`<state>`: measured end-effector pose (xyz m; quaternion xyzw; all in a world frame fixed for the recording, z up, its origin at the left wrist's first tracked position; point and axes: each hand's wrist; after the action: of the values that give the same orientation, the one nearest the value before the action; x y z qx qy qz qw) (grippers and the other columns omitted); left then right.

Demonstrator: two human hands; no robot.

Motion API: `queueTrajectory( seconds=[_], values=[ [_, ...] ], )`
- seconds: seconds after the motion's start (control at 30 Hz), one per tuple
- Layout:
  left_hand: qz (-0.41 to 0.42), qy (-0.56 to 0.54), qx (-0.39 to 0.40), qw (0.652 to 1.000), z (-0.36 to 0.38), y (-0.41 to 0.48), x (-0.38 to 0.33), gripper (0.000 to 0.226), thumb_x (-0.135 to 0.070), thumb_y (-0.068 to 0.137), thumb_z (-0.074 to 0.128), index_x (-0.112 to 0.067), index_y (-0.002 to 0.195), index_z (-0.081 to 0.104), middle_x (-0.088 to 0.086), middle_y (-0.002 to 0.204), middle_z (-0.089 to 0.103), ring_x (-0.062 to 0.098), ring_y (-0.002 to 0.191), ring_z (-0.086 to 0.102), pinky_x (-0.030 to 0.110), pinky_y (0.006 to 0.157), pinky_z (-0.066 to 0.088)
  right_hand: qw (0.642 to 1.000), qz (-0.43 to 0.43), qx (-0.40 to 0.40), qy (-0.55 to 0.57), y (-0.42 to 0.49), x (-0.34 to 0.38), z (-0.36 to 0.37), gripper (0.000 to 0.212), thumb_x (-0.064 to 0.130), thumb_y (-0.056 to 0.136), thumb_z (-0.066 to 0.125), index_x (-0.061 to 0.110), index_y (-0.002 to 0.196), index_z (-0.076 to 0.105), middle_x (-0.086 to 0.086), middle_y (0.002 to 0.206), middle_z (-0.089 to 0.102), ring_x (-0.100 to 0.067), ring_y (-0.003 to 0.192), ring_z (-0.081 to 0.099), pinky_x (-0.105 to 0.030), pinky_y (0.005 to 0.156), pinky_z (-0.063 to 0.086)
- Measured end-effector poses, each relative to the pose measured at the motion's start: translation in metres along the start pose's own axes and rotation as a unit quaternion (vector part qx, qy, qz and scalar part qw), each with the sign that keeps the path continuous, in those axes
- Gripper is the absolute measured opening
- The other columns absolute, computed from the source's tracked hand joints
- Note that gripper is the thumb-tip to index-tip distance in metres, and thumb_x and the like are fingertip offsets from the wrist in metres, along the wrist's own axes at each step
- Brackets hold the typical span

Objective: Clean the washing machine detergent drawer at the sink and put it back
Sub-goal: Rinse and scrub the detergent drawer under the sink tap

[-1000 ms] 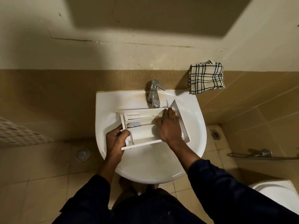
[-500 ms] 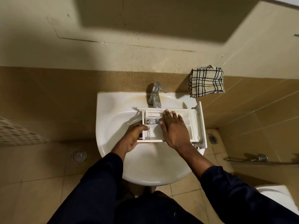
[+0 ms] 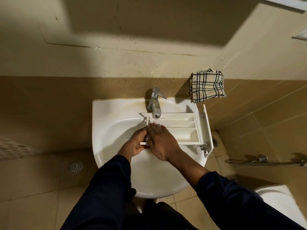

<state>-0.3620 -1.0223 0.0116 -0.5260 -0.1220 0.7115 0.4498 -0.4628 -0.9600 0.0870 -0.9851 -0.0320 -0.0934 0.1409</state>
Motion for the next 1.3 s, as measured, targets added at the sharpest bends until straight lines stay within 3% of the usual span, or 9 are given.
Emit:
queueTrajectory(
  seconds=[0.17, 0.33, 0.47, 0.73, 0.83, 0.93, 1.0, 1.17, 1.3],
  values=[
    [-0.025, 0.025, 0.066, 0.997, 0.014, 0.008, -0.019, 0.012, -0.008, 0.093, 0.050, -0.011, 0.091, 0.061, 0.005, 0.062, 0.061, 0.021, 0.049, 0.061, 0.028, 0.048, 0.049, 0.997, 0.050, -0.036, -0.038, -0.001, -0.030, -0.010, 0.070, 0.041, 0.085, 0.010, 0.013, 0.132, 0.053, -0.006, 0.139, 0.053, -0.025, 0.132, 0.043, -0.040, 0.113, 0.025],
    [-0.018, 0.023, 0.087, 0.996, 0.011, 0.020, -0.026, 0.023, -0.008, 0.089, 0.060, -0.005, 0.111, 0.064, 0.013, 0.086, 0.069, 0.034, 0.078, 0.069, 0.049, 0.071, 0.058, 0.987, 0.123, -0.104, -0.020, -0.015, -0.052, -0.029, 0.046, 0.026, 0.084, 0.037, 0.014, 0.120, 0.063, -0.011, 0.117, 0.067, -0.028, 0.110, 0.059, -0.038, 0.109, 0.029],
    [-0.022, 0.004, 0.096, 0.995, 0.006, 0.020, -0.021, 0.028, -0.005, 0.089, 0.060, -0.005, 0.117, 0.060, 0.017, 0.093, 0.067, 0.037, 0.080, 0.069, 0.051, 0.075, 0.056, 0.999, 0.034, -0.028, -0.006, -0.010, -0.061, -0.020, 0.060, 0.027, 0.086, 0.037, 0.012, 0.143, 0.043, -0.013, 0.149, 0.042, -0.031, 0.139, 0.035, -0.037, 0.117, 0.022],
    [-0.007, 0.010, 0.104, 0.994, -0.004, 0.010, -0.017, 0.033, 0.001, 0.087, 0.062, -0.012, 0.116, 0.066, 0.015, 0.101, 0.069, 0.034, 0.091, 0.067, 0.049, 0.075, 0.056, 0.994, -0.097, 0.020, -0.044, -0.015, -0.069, -0.015, 0.058, 0.041, 0.095, 0.024, 0.013, 0.142, 0.045, -0.007, 0.153, 0.035, -0.023, 0.143, 0.030, -0.036, 0.119, 0.015],
    [-0.006, -0.008, 0.092, 0.996, -0.002, 0.008, -0.014, 0.032, 0.000, 0.087, 0.062, -0.011, 0.117, 0.065, 0.015, 0.107, 0.069, 0.036, 0.094, 0.068, 0.045, 0.070, 0.058, 0.999, -0.013, -0.034, -0.017, -0.015, -0.075, -0.031, 0.048, 0.039, 0.097, 0.029, 0.017, 0.120, 0.066, -0.003, 0.135, 0.058, -0.019, 0.125, 0.054, -0.037, 0.117, 0.022],
    [-0.001, -0.029, 0.069, 0.997, -0.005, 0.005, -0.011, 0.029, -0.001, 0.087, 0.061, -0.007, 0.115, 0.065, 0.018, 0.110, 0.067, 0.040, 0.096, 0.066, 0.051, 0.075, 0.057, 0.973, 0.090, -0.211, 0.026, -0.031, -0.080, -0.048, 0.028, 0.025, 0.086, 0.049, 0.010, 0.097, 0.070, -0.010, 0.101, 0.071, -0.033, 0.091, 0.066, -0.040, 0.095, 0.046],
    [0.002, -0.040, 0.052, 0.998, -0.007, 0.002, -0.006, 0.025, -0.002, 0.087, 0.061, -0.007, 0.110, 0.065, 0.016, 0.107, 0.068, 0.038, 0.094, 0.067, 0.055, 0.079, 0.057, 0.939, 0.197, -0.270, 0.075, -0.044, -0.088, -0.056, 0.031, 0.025, 0.085, 0.055, 0.009, 0.108, 0.067, -0.012, 0.114, 0.067, -0.035, 0.095, 0.064, -0.041, 0.087, 0.050],
    [-0.001, -0.056, 0.024, 0.998, 0.001, -0.012, 0.000, 0.023, -0.001, 0.089, 0.055, -0.006, 0.110, 0.065, 0.013, 0.097, 0.069, 0.031, 0.081, 0.070, 0.046, 0.070, 0.059, 0.914, 0.289, -0.268, 0.095, -0.051, -0.087, -0.066, 0.059, 0.027, 0.082, 0.062, 0.015, 0.137, 0.045, -0.012, 0.141, 0.044, -0.038, 0.119, 0.046, -0.046, 0.094, 0.043],
    [-0.018, -0.060, -0.003, 0.998, -0.008, -0.025, 0.012, 0.029, -0.007, 0.089, 0.058, -0.005, 0.117, 0.063, 0.015, 0.109, 0.064, 0.033, 0.093, 0.067, 0.047, 0.072, 0.059, 0.858, 0.411, -0.047, 0.304, -0.049, -0.115, -0.075, 0.071, 0.026, 0.080, 0.065, 0.018, 0.144, 0.035, -0.015, 0.128, 0.057, -0.036, 0.108, 0.057, -0.038, 0.082, 0.049]
  ],
)
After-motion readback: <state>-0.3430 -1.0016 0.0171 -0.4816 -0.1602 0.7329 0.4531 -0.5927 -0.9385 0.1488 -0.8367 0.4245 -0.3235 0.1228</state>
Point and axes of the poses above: each hand's wrist, its own y-axis towards the middle knuckle, its own z-axis out of the palm, x = y × z
